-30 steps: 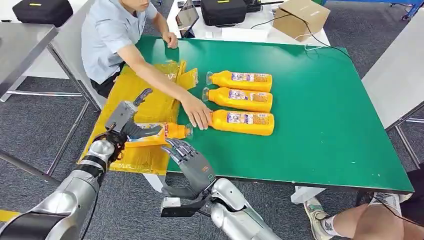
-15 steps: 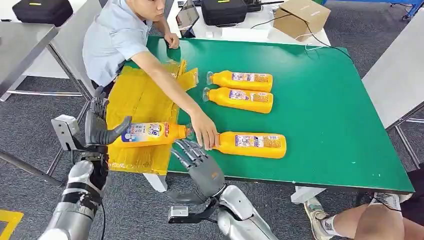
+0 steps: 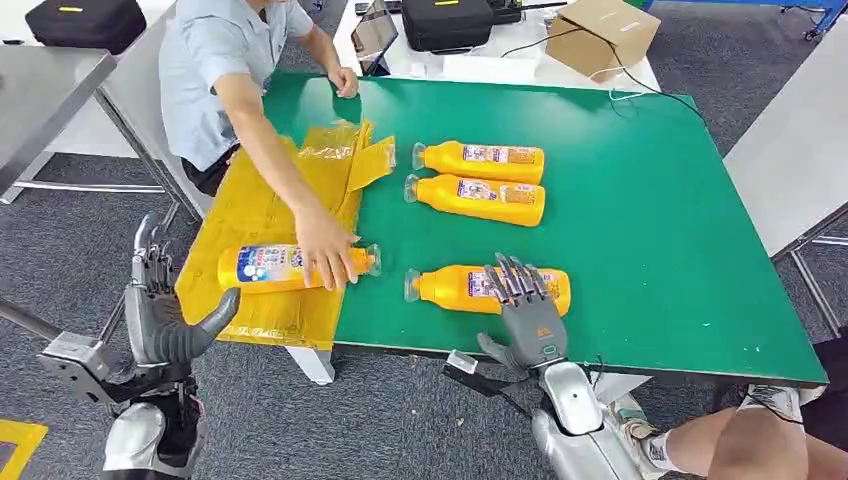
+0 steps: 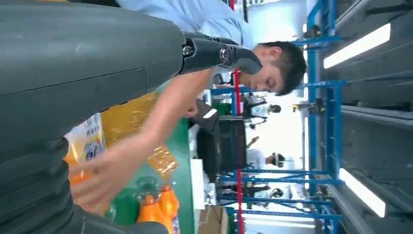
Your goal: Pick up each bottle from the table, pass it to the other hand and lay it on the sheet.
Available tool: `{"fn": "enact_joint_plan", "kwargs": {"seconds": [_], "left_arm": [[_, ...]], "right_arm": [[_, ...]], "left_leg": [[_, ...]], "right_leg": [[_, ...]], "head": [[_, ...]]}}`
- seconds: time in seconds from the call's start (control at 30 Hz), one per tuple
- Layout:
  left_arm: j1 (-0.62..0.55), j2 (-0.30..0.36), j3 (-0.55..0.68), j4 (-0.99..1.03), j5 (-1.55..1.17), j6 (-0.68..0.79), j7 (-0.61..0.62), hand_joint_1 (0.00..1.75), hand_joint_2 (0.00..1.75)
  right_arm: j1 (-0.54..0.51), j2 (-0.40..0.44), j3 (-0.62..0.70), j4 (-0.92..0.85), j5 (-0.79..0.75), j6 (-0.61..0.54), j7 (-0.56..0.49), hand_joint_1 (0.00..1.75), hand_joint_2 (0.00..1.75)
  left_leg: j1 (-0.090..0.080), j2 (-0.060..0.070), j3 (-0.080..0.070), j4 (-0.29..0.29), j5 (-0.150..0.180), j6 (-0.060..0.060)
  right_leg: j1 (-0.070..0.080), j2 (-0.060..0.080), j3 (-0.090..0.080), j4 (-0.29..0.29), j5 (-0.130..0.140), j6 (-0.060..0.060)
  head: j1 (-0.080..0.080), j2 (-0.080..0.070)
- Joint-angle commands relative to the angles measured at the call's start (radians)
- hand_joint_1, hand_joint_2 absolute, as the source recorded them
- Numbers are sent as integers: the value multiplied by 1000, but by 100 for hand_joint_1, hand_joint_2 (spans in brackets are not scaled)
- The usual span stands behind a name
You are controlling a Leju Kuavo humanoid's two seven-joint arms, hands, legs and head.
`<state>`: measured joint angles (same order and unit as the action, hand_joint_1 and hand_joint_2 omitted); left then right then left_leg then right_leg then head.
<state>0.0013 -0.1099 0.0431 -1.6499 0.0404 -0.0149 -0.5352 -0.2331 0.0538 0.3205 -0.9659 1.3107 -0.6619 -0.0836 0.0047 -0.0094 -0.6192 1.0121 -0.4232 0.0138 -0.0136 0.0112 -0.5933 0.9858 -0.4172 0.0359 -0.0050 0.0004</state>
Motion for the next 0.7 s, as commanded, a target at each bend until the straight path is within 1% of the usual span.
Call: {"fn": "enact_joint_plan", "kwargs": {"seconds": [0.03, 0.1, 0.13, 0.17, 0.2, 0.23, 0.27, 0.33, 0.37, 0.4, 0.47, 0.57, 0.63, 0.7], "left_arm": [[-23, -12, 22, 10, 39, 32, 77, 0, 175], [-21, -10, 25, 10, 39, 32, 77, 0, 175], [-20, -10, 26, 11, 40, 32, 78, 0, 175], [-19, -10, 26, 13, 50, 28, 88, 0, 175], [-19, -9, 26, 13, 50, 28, 88, 0, 175], [-19, -8, 25, 13, 50, 28, 88, 0, 175], [-19, -8, 24, 12, 50, 28, 88, 0, 175], [-20, -6, 21, 10, 51, 25, 92, 0, 175], [-24, -5, 18, 14, 53, 21, 96, 0, 175], [-30, -4, 16, 18, 53, 20, 98, 0, 175], [-54, 0, 7, 43, 54, 17, 100, 0, 175], [-80, 6, 2, 67, 55, 16, 100, 0, 175], [-98, 12, 1, 89, 63, 10, 110, 0, 175], [-128, 19, -5, 125, 65, 4, 121, 0, 175]], "right_arm": [[-18, -24, -22, 27, 36, 53, 79, 0, 175], [-26, -29, -33, 32, 29, 57, 85, 0, 175], [-29, -32, -36, 34, 24, 65, 85, 0, 175], [-39, -36, -44, 50, 7, 108, 91, 0, 175], [-40, -39, -45, 51, 6, 111, 90, 0, 175], [-49, -41, -50, 69, -6, 138, 92, 0, 175], [-53, -46, -50, 77, -7, 150, 93, 0, 175], [-66, -48, -55, 97, -4, 156, 109, 0, 175], [-88, -52, -57, 124, 0, 163, 125, 0, 175], [-108, -57, -64, 144, -8, 170, 129, 0, 175], [-178, -66, -69, 232, -12, 164, 131, 0, 175], [-284, -68, -56, 338, 7, 161, 116, 0, 175], [-337, -53, -55, 377, -18, 185, 91, 0, 175], [-406, -44, -54, 423, -46, 250, 79, 0, 175]], "left_leg": [[1, 0, 5, -1, -1, -1], [0, 0, 3, -1, 0, 0], [1, 0, 5, -1, -1, -1], [0, 0, 4, -1, -1, 0], [0, 0, 3, -1, -1, 0], [0, 0, 2, -1, 0, 0], [0, 0, 4, -1, -1, 0], [0, 0, 2, -1, 0, 0], [0, 0, 4, -1, -1, 0], [0, 0, 3, -1, 0, 0], [0, 1, 4, -1, -1, 0], [0, 1, 1, 0, 0, 0], [-1, 1, 2, -1, 1, 0], [0, 2, 2, 0, 1, 0]], "right_leg": [[1, -2, 5, -1, -2, -2], [1, -1, 3, 0, -1, -1], [1, -2, 5, -1, -1, -1], [1, -1, 5, -1, -1, -1], [1, -1, 4, 0, -1, -1], [0, -1, 2, 0, -1, -1], [0, -1, 5, 0, -1, -1], [0, -1, 3, 0, 0, -1], [0, -1, 5, 0, -1, -1], [0, -1, 3, 0, -1, -1], [0, -1, 4, 0, -1, -1], [0, 0, 2, 0, 1, -1], [-1, 0, 2, 0, 1, -1], [0, 1, 2, 0, 1, -1]], "head": [[0, 0], [0, 0], [0, 0], [0, 0], [0, 0], [0, 0], [0, 0], [0, 0], [0, 0], [0, 0], [0, 0], [0, 0], [0, 0], [0, 0]]}}
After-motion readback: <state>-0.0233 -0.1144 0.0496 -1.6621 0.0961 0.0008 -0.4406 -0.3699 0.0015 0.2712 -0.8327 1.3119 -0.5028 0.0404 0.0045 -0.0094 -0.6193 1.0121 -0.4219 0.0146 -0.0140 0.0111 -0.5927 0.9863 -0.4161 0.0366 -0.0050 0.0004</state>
